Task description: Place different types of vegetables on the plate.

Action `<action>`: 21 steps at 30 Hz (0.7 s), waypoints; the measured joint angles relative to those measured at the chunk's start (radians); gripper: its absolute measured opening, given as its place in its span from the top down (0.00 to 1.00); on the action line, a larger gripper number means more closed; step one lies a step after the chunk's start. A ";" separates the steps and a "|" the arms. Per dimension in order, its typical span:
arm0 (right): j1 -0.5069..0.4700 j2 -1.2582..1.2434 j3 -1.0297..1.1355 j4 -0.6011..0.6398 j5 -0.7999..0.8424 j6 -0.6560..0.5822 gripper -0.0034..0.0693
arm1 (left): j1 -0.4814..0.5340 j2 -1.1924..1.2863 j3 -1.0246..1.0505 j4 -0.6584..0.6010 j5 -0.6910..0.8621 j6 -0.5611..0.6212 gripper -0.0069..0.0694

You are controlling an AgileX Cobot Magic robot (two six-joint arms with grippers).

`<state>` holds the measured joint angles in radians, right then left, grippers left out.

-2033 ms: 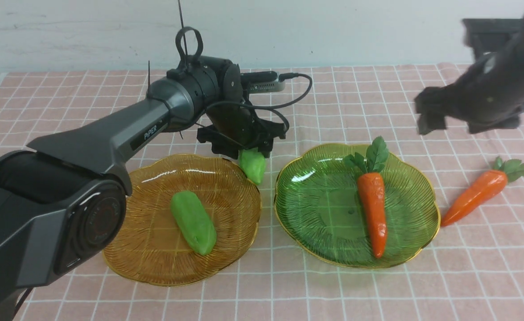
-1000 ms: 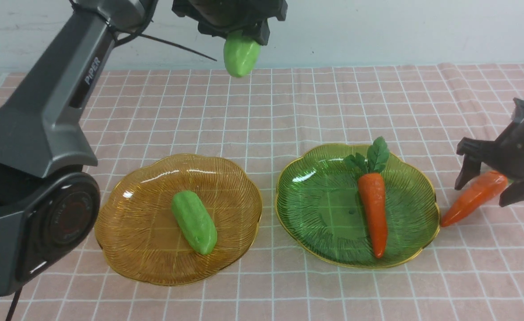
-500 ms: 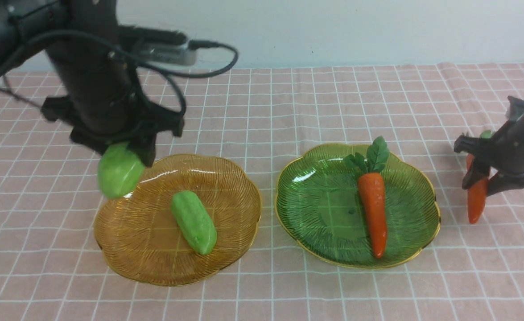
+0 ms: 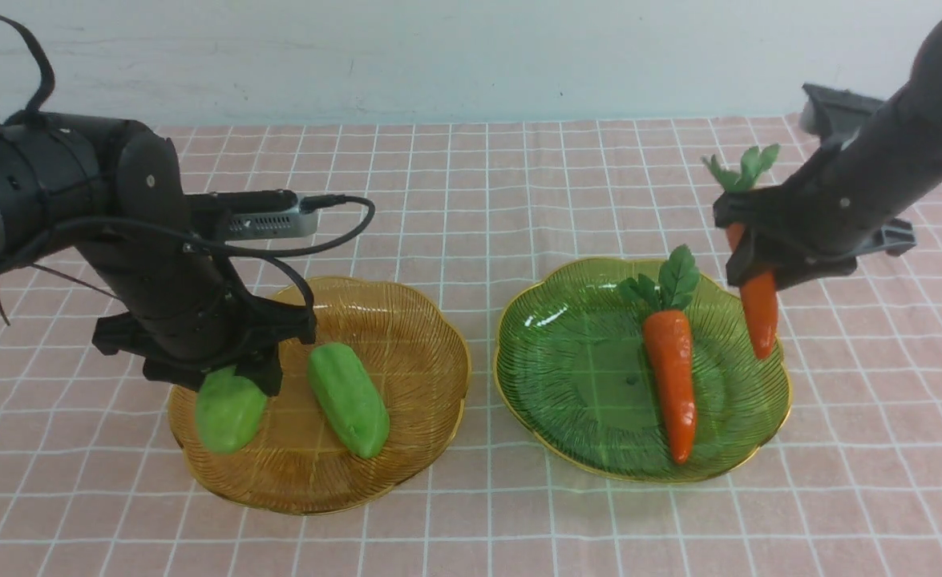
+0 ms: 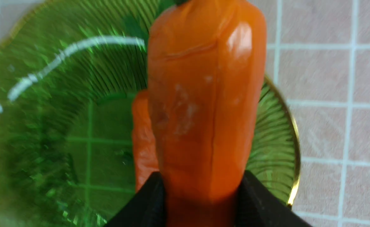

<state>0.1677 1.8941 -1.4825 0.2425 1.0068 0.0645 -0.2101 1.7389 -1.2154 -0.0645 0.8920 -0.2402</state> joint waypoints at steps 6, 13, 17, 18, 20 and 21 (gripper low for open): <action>0.017 0.045 0.000 -0.026 0.084 0.001 0.35 | 0.000 0.012 -0.008 -0.001 -0.001 0.004 0.19; 0.017 -0.041 0.000 -0.075 0.210 -0.027 0.20 | 0.000 0.003 -0.169 0.001 0.197 0.045 0.25; 0.017 -0.261 0.001 -0.142 0.219 -0.031 0.44 | 0.000 -0.093 -0.196 0.001 0.253 0.093 0.76; 0.017 -0.323 0.001 -0.143 0.221 -0.031 0.51 | 0.000 -0.131 -0.187 0.001 0.255 0.106 0.82; 0.017 -0.481 0.001 -0.146 0.230 -0.029 0.69 | 0.000 -0.251 -0.144 0.001 0.247 0.136 0.89; 0.017 -0.548 0.001 -0.146 0.235 -0.028 0.76 | 0.000 -0.304 -0.117 0.001 0.238 0.149 0.90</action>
<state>0.1848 1.3465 -1.4816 0.0970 1.2415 0.0367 -0.2097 1.4351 -1.3329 -0.0640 1.1300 -0.0908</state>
